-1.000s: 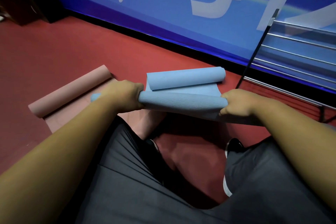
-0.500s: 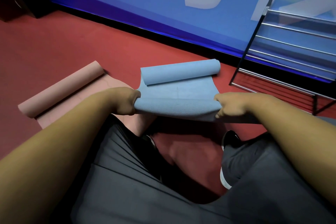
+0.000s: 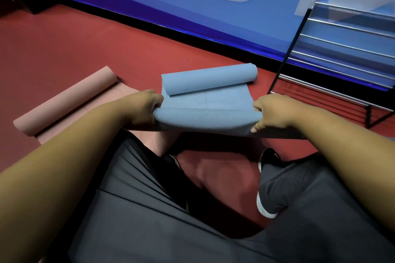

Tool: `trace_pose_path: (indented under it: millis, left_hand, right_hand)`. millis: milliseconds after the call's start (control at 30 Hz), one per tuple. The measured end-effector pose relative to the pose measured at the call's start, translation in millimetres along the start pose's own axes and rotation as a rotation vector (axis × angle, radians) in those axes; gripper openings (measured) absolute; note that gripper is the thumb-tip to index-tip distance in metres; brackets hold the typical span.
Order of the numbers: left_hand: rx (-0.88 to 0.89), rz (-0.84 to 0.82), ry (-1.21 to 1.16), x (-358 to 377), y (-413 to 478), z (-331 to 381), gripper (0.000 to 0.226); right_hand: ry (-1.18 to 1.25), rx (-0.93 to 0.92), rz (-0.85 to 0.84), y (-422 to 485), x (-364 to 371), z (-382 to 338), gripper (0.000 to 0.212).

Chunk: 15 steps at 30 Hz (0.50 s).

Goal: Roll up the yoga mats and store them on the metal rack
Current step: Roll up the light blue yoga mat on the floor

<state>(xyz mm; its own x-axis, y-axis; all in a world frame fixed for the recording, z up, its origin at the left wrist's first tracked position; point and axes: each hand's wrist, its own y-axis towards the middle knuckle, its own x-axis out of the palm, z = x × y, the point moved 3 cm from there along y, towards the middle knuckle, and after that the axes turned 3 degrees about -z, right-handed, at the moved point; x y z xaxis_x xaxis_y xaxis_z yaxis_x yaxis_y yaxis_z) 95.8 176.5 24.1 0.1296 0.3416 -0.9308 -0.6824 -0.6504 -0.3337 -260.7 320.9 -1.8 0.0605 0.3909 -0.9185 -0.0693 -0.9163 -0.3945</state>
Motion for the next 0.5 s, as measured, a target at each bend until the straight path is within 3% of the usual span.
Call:
trace_pose_path:
  millis: [100,267,333,433,500]
  left_hand:
    - [0.009,0.026,0.086,-4.3,3.3,0.9,0.049]
    - [-0.047,-0.008,0.182,-4.6,13.2,4.8,0.055]
    - [-0.016,-0.019,0.141,0.2,17.3,6.4,0.040]
    - [0.022,-0.057,0.085,9.5,19.4,6.5,0.034]
    - [0.033,-0.064,0.056,13.0,18.9,8.4,0.040]
  right_hand:
    - [-0.054,0.016,0.022,-1.7,-2.8,0.1,0.063]
    - [0.029,0.063,-0.017,-4.9,-6.1,-2.1,0.042]
    - [0.109,0.057,-0.004,-6.4,-7.8,-1.9,0.036]
    - [0.154,0.037,-0.024,-5.3,-5.5,-0.9,0.040]
    - [0.176,0.015,-0.044,-2.7,-1.8,1.1,0.055]
